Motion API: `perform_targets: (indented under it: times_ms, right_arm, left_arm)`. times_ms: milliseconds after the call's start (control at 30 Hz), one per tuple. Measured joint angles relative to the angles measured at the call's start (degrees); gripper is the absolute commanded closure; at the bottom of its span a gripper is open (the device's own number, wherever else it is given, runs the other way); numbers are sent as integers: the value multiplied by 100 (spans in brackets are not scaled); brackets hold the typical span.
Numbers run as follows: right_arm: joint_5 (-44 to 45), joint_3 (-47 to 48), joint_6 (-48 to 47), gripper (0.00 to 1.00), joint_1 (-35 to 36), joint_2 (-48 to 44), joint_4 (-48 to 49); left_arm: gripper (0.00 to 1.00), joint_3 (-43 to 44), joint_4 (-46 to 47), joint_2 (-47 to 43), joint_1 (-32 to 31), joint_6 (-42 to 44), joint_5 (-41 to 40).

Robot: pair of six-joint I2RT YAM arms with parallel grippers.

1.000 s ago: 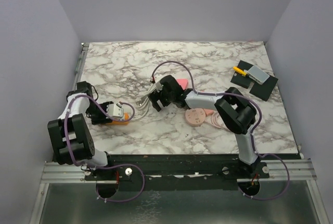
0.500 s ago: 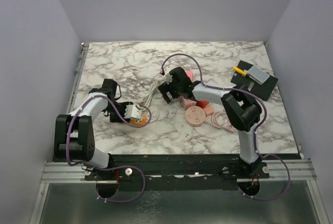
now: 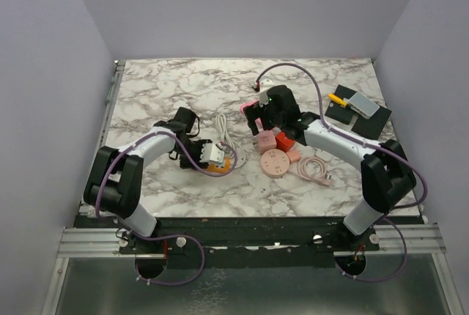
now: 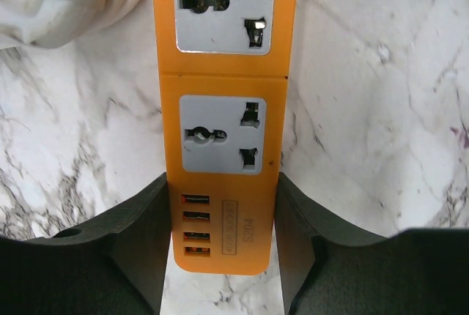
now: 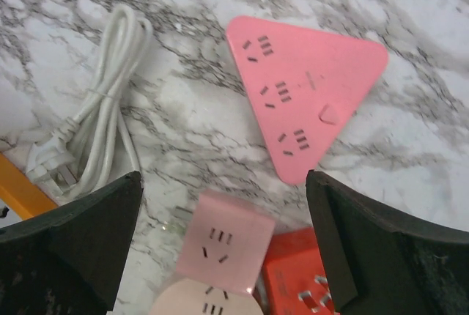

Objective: Insert the plug
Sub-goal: Place the socket at the center of the board.

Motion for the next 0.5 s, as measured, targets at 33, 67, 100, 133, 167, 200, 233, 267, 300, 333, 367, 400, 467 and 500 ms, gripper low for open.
perform_targets:
  times_ms: [33, 67, 100, 133, 167, 200, 233, 267, 300, 333, 367, 400, 467, 500]
  right_arm:
    - [50, -122, 55, 0, -79, -127, -35]
    - [90, -240, 114, 0, -164, -232, -83]
    - [120, -374, 173, 0, -254, -328, -114]
    - [138, -522, 249, 0, -345, -420, -179]
    - [155, -660, 315, 0, -431, -505, -264]
    - [173, -791, 376, 0, -514, -581, -352]
    - [190, -925, 428, 0, -588, -667, -431]
    - [205, -1062, 476, 0, -667, -754, -496]
    - [219, -1189, 518, 0, -732, -852, -557]
    - [229, -1298, 560, 0, -778, -951, -636]
    - [234, -1388, 581, 0, -809, -1051, -693]
    - [236, -1453, 605, 0, -828, -1143, -752]
    - [234, -1537, 625, 0, -846, -1274, -767]
    - [234, -1554, 638, 0, -852, -1305, -767]
  left_arm:
    - [100, 72, 42, 76, -81, -101, 11]
    - [100, 153, 90, 155, -140, -236, 28]
    - [100, 208, 133, 221, -177, -350, 35]
    - [100, 254, 190, 273, -205, -472, 35]
    - [100, 254, 229, 280, -212, -527, 33]
    - [100, 245, 247, 280, -212, -564, 31]
    - [100, 195, 310, 247, -212, -603, 31]
    - [98, 122, 378, 192, -208, -608, 31]
    - [94, 31, 461, 116, -205, -608, 28]
    - [89, -85, 560, 20, -205, -608, 24]
    - [85, -225, 667, -90, -205, -610, 22]
    - [80, -348, 769, -199, -205, -619, 20]
    - [73, -518, 903, -354, -205, -675, 0]
    - [70, -586, 929, -426, -205, -732, -20]
